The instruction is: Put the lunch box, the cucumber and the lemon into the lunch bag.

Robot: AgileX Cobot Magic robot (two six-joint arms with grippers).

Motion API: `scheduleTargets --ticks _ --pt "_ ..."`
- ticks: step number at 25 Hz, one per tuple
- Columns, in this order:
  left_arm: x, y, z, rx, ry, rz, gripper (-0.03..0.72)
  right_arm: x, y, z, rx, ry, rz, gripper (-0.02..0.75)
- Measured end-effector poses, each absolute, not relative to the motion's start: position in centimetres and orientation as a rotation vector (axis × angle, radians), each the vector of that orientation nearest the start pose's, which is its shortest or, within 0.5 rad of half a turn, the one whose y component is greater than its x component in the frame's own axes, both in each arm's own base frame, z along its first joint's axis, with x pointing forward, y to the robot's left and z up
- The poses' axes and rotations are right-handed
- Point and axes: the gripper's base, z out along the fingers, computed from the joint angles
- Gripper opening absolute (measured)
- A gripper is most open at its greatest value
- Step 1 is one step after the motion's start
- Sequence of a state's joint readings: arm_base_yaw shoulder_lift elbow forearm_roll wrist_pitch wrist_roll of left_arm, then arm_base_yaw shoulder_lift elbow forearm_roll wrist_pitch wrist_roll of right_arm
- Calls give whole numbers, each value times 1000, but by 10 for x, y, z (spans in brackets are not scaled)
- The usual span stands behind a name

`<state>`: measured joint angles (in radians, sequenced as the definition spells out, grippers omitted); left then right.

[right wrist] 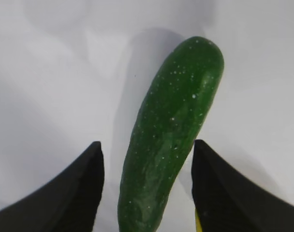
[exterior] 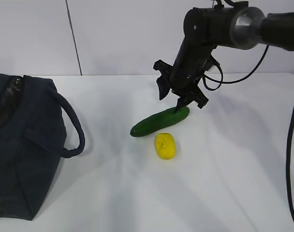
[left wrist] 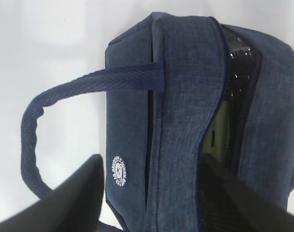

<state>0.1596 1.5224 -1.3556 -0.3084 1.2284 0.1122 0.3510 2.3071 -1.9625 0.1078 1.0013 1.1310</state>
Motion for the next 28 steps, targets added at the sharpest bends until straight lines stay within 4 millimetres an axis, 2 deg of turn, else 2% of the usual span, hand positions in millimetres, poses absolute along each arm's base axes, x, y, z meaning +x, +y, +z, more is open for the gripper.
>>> scheduleTargets --ticks 3,13,14,28 --pt "301 22 325 -159 2814 -377 442 462 179 174 1196 2707 426 419" --pt "301 22 325 -158 2815 -374 442 462 185 143 1248 2764 410 419" --pt "301 22 325 -158 2815 -374 459 462 185 141 1251 2767 408 419" --pt "301 22 325 -158 2815 -371 444 463 186 133 1237 2770 404 419"
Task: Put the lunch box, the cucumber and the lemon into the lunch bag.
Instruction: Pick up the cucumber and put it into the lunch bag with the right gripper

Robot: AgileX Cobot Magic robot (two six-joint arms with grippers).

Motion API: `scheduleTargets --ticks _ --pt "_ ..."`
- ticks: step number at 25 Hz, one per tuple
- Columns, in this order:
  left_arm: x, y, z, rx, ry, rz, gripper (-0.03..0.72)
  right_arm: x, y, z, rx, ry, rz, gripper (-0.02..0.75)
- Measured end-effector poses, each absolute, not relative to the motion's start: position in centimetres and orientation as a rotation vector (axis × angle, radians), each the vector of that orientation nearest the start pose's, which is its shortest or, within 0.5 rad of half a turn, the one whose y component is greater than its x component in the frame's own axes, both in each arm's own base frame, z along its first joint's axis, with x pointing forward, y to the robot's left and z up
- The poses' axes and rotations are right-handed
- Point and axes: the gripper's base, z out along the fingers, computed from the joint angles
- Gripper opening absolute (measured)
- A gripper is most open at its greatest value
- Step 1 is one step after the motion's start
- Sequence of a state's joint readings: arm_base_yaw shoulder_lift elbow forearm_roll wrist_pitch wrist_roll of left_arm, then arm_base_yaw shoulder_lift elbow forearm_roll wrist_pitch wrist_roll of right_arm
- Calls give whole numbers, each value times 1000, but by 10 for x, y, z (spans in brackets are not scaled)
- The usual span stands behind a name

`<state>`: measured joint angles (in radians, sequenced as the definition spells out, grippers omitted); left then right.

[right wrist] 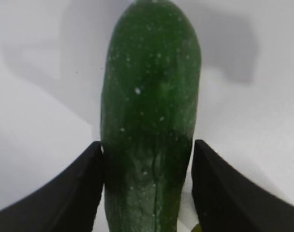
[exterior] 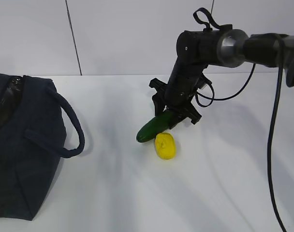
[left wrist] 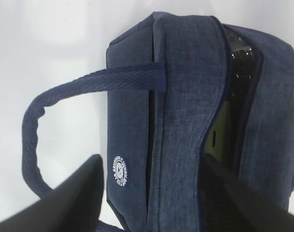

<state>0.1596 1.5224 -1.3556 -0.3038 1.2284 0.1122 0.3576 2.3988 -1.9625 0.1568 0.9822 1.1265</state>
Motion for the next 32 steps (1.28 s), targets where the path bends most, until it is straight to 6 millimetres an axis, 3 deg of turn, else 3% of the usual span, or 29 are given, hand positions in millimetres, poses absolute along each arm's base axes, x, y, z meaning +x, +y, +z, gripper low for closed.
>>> scheduleTargets --ticks 12,21,24,32 --pt "301 22 325 -158 2815 -371 444 463 187 133 1148 2802 412 327" --pt "300 24 324 -151 2823 -337 444 460 197 137 765 2936 559 326" --pt "300 25 324 -148 2825 -325 444 464 200 151 621 2942 588 324" --pt "300 26 324 -145 2828 -312 444 470 206 210 237 2924 625 324"
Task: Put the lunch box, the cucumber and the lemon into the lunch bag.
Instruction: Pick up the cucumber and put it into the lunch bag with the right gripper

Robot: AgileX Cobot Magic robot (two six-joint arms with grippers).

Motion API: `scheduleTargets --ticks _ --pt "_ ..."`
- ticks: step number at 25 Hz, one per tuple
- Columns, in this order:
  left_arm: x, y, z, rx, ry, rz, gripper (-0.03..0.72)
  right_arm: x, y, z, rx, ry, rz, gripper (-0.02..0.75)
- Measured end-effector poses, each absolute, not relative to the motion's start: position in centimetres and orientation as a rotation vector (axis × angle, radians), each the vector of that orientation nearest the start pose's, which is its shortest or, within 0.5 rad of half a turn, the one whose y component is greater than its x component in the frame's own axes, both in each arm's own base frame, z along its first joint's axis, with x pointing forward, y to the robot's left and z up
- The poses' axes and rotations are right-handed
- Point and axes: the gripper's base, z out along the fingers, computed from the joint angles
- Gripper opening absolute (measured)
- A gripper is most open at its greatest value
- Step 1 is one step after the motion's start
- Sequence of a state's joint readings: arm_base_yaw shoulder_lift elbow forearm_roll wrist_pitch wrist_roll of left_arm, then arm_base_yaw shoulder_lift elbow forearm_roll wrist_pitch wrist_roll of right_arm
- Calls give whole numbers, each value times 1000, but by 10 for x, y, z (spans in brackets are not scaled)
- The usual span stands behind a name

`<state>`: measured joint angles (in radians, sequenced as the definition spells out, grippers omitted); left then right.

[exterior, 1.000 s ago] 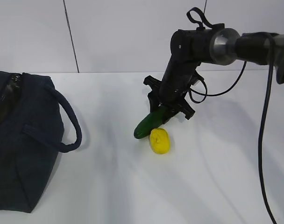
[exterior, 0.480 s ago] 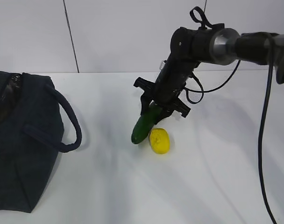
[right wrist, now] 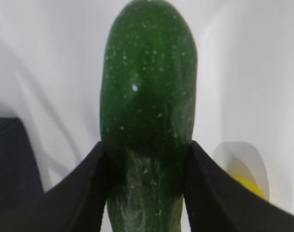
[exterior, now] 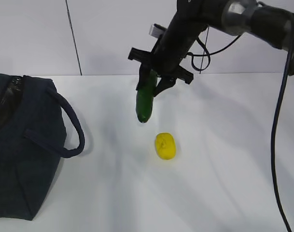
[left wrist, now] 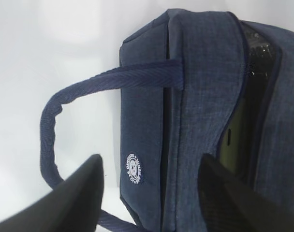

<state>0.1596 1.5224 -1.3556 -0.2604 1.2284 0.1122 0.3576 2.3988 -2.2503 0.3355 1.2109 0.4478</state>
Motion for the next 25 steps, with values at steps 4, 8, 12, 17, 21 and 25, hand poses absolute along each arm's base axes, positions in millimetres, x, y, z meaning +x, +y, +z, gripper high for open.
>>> scheduleTargets --ticks 4,8,12,17,21,25 --pt "300 26 324 -145 2828 -311 444 474 213 245 122 2821 758 324" --pt "300 26 324 -145 2828 -311 444 468 229 278 30 2716 1077 324" --pt "300 26 324 -145 2828 -311 444 461 242 292 -51 2640 1316 324" --pt "300 26 324 -145 2828 -311 444 444 272 299 -192 2595 1460 324" --pt "300 26 324 -145 2828 -311 444 425 301 301 -310 2593 1502 324" --pt "300 26 324 -145 2828 -311 444 411 320 301 -373 2601 1516 323"
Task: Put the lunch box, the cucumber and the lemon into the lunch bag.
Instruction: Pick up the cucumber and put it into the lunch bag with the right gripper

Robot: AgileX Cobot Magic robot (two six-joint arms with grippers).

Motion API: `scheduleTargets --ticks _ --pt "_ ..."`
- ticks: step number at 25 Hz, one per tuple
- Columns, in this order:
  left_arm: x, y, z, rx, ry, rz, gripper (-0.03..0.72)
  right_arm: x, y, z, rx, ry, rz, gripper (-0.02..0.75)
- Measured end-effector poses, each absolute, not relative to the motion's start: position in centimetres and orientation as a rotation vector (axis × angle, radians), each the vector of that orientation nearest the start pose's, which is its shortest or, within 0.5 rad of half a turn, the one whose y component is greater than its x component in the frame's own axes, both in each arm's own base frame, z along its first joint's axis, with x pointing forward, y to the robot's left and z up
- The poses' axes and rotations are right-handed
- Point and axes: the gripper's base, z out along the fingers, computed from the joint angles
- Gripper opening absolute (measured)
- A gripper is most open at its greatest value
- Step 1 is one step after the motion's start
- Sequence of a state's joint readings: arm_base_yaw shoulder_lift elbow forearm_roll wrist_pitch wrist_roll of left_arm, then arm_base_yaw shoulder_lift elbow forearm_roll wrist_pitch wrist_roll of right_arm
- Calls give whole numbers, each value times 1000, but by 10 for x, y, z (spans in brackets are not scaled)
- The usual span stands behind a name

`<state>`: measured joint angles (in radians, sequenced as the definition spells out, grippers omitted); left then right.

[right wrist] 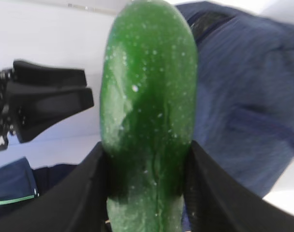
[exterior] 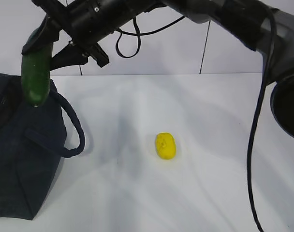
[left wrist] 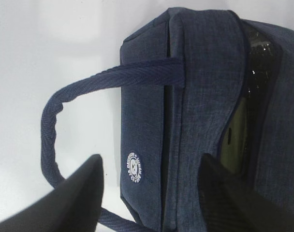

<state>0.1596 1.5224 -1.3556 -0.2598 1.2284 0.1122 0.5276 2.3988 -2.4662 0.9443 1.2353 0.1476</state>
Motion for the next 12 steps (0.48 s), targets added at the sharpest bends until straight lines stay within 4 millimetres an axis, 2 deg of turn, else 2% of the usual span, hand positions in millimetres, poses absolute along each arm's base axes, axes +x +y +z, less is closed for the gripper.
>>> scheduleTargets --ticks 4,12 --pt "300 26 324 -145 2830 -311 444 399 334 300 -420 2612 1520 323" --pt "300 26 324 -145 2830 -311 444 379 356 291 -409 2727 1371 324"
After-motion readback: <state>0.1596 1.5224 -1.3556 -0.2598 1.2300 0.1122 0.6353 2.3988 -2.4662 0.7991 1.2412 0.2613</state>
